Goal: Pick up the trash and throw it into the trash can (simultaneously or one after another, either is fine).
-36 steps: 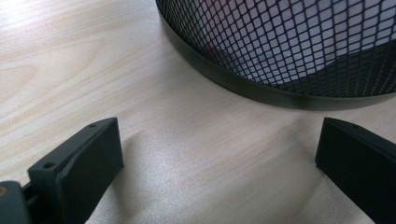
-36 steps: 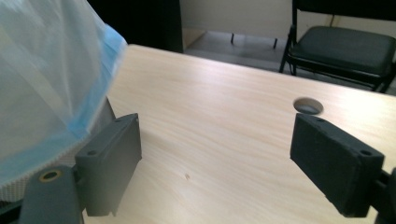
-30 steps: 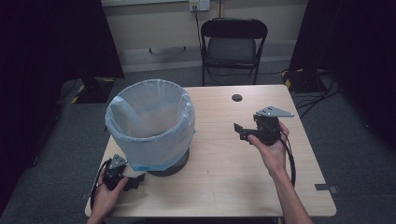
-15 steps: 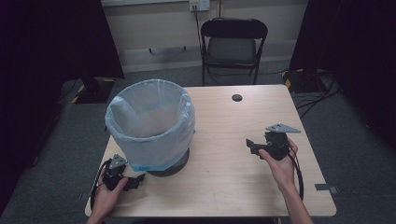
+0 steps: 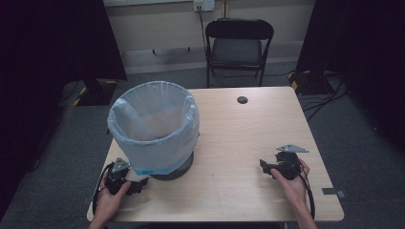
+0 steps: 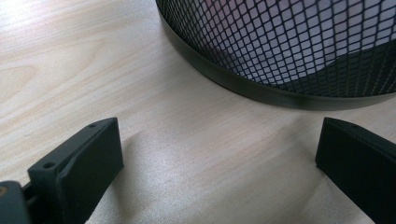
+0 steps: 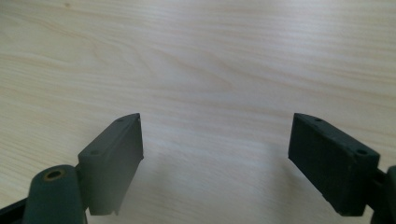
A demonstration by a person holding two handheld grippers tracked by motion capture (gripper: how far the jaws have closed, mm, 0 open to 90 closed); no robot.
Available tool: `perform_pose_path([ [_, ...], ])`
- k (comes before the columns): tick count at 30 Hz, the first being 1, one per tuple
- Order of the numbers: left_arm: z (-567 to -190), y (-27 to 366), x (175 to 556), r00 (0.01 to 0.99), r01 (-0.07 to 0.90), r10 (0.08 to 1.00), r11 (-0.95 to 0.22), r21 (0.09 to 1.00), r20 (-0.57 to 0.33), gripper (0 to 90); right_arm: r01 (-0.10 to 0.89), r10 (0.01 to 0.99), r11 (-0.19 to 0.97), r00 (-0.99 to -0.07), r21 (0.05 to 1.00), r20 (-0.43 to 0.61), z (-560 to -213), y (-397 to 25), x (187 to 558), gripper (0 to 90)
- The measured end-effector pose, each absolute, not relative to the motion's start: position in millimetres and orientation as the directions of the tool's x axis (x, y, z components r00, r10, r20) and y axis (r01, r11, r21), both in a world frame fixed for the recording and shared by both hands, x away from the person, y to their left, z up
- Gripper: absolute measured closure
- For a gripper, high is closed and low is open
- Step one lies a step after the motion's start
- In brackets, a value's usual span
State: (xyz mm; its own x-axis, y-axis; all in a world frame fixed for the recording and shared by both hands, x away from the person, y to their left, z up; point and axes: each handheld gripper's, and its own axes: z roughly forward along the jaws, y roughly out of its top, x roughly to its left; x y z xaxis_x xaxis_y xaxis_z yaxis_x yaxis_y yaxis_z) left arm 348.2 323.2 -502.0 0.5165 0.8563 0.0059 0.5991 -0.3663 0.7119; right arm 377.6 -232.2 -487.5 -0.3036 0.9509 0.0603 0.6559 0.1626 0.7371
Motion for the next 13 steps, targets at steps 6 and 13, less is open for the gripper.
perform_pose_path([
  [6,-501.9,323.2,348.1,0.516,0.599,0.856,-0.367,0.712,0.007,0.2,0.672,0.960,0.174,-0.277,0.720,0.026,-495.2,-237.8,375.3,17.9],
  [13,-502.0,323.1,348.0,0.515,0.599,0.857,-0.366,0.712,0.007,0.3,0.647,0.964,0.188,-0.265,0.739,-0.012,-499.7,-237.2,374.6,14.4],
])
